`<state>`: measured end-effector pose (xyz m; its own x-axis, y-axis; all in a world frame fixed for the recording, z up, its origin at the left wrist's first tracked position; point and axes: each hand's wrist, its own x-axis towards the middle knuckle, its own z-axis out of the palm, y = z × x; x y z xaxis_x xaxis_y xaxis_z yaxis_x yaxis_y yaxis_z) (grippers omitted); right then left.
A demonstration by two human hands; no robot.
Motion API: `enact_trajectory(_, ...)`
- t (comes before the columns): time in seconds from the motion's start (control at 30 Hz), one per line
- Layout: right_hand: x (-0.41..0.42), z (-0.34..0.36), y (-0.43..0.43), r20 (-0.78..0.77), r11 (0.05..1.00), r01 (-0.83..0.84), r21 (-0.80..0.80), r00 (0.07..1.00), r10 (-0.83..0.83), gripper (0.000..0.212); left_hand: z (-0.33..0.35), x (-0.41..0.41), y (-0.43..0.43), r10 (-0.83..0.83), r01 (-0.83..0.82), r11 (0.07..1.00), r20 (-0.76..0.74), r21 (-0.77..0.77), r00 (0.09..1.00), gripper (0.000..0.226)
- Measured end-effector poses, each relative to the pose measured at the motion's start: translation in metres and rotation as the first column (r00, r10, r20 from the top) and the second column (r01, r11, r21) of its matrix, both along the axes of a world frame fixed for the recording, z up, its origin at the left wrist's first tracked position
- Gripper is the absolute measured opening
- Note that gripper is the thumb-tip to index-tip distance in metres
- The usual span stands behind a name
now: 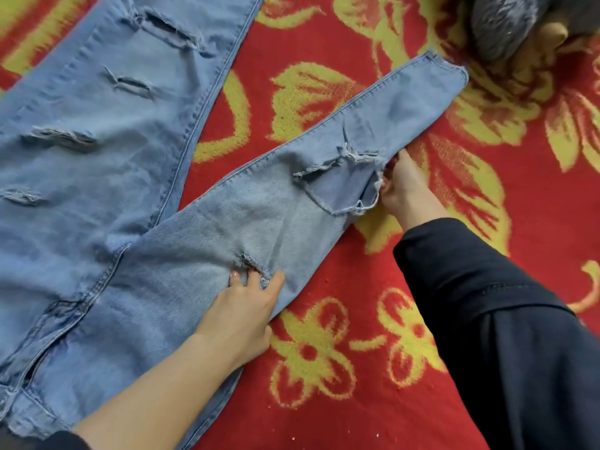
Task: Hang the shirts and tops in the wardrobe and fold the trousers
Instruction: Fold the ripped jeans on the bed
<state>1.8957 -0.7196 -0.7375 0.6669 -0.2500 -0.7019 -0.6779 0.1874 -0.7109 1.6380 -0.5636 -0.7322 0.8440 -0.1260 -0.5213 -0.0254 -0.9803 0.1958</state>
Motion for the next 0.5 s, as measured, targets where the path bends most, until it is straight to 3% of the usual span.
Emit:
enact_trajectory(0.1, 0.015, -0.002, 0.011, 0.061, 0.982, -0.166, 0.085, 0.985, 0.161, 0.025, 0.010, 0.007, 0.001, -0.008, 0.004, 0.999, -0.082, -0.044, 0.997, 0.077)
enact_trajectory(0.23, 0.028, 0.011, 0.032, 0.152, 0.950, -0.050, 0.308, 0.988, 0.003, 0.038, 0.012, 0.009, -0.002, 0.043, -0.046, 0.998, -0.055, -0.048, 0.998, 0.063)
enact_trajectory(0.3, 0.033, 0.013, 0.038, 0.139, 0.943, -0.013, 0.333, 0.990, -0.036, 0.039, 0.013, 0.010, -0.001, 0.062, -0.067, 0.997, -0.095, -0.050, 0.994, 0.065)
enact_trajectory(0.43, 0.045, 0.019, 0.033, 0.122, 0.958, -0.028, 0.285, 0.993, -0.007, 0.027, 0.012, 0.008, 0.000, 0.059, -0.064, 0.997, -0.095, -0.051, 0.994, 0.066)
enact_trajectory(0.5, 0.047, 0.027, 0.027, 0.105, 0.985, -0.042, 0.167, 0.994, 0.024, 0.028, 0.010, 0.006, -0.002, 0.053, -0.057, 0.998, -0.109, -0.041, 0.993, 0.067)
